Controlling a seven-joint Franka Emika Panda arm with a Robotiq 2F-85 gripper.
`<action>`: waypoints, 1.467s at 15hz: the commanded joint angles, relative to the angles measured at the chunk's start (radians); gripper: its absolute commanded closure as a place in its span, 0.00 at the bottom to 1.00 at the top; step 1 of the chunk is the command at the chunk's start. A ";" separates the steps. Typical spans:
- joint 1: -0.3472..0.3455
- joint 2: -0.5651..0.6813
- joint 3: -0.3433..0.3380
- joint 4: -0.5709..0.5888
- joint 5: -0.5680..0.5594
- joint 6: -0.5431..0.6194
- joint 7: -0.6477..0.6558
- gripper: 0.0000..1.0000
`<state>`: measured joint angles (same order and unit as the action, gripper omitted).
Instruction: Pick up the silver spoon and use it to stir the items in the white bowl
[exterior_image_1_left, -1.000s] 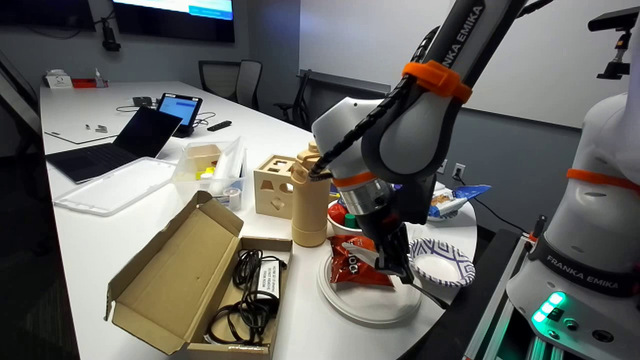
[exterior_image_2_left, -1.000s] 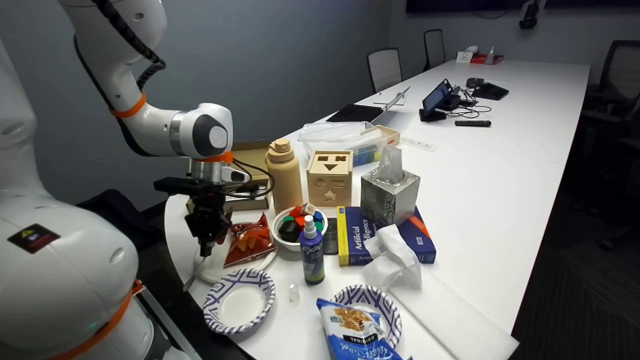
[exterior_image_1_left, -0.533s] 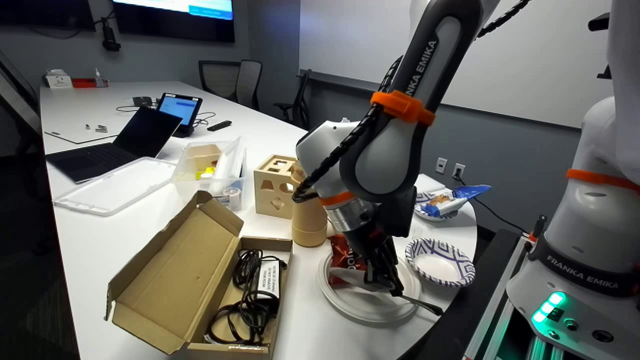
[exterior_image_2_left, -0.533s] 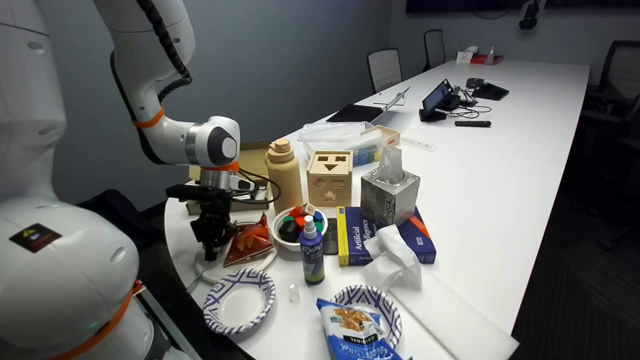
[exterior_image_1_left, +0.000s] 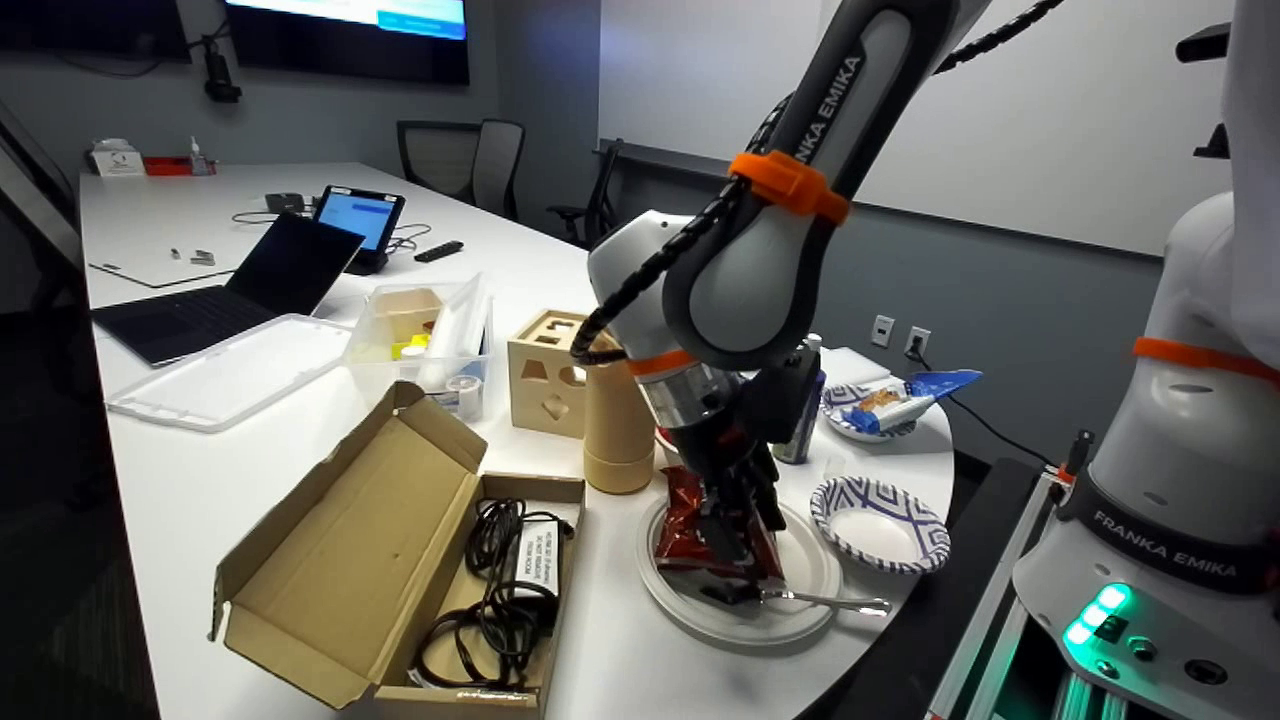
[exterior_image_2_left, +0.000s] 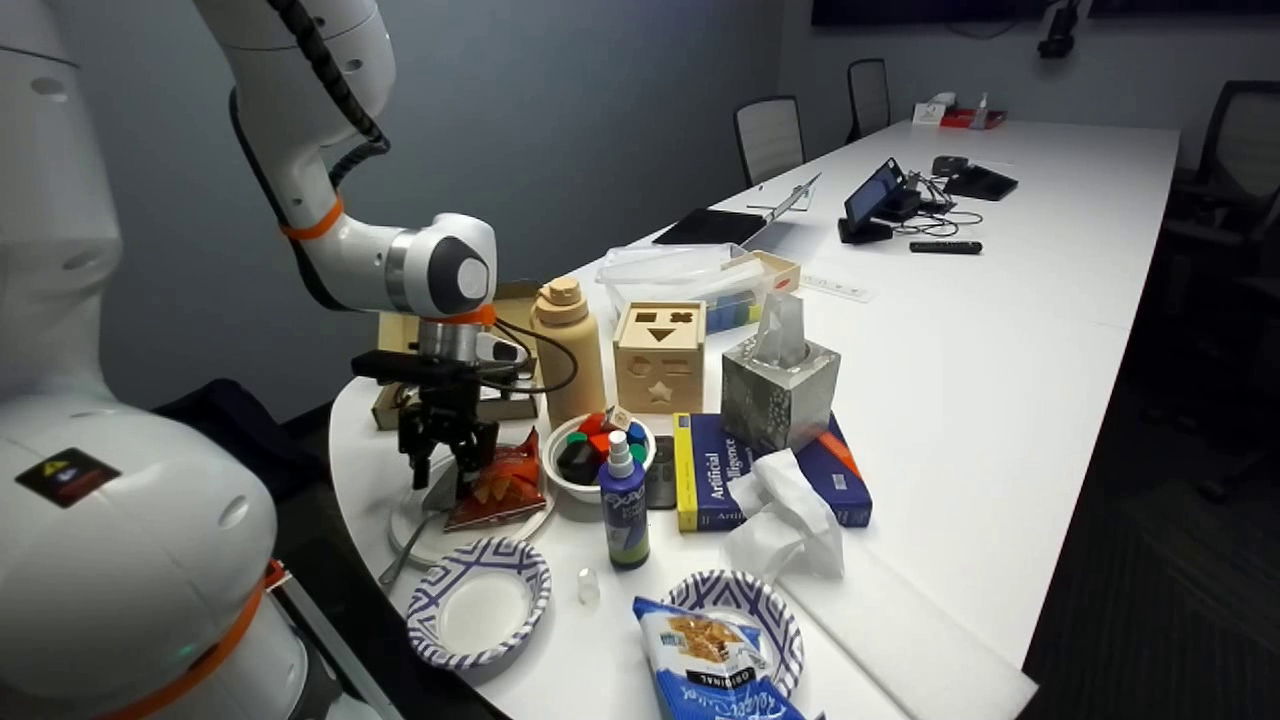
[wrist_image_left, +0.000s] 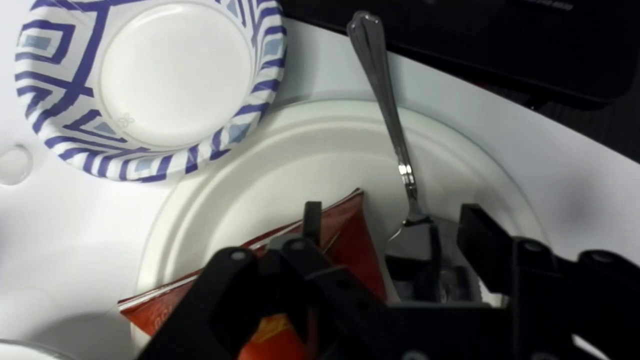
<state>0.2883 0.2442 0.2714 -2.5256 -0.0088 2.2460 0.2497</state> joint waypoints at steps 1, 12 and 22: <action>-0.021 -0.180 0.009 -0.072 0.104 -0.006 -0.034 0.00; -0.043 -0.684 -0.043 -0.204 0.226 -0.016 0.028 0.00; -0.117 -0.824 -0.138 -0.203 0.182 -0.136 -0.082 0.00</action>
<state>0.1871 -0.5269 0.1663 -2.7078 0.1835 2.1562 0.2325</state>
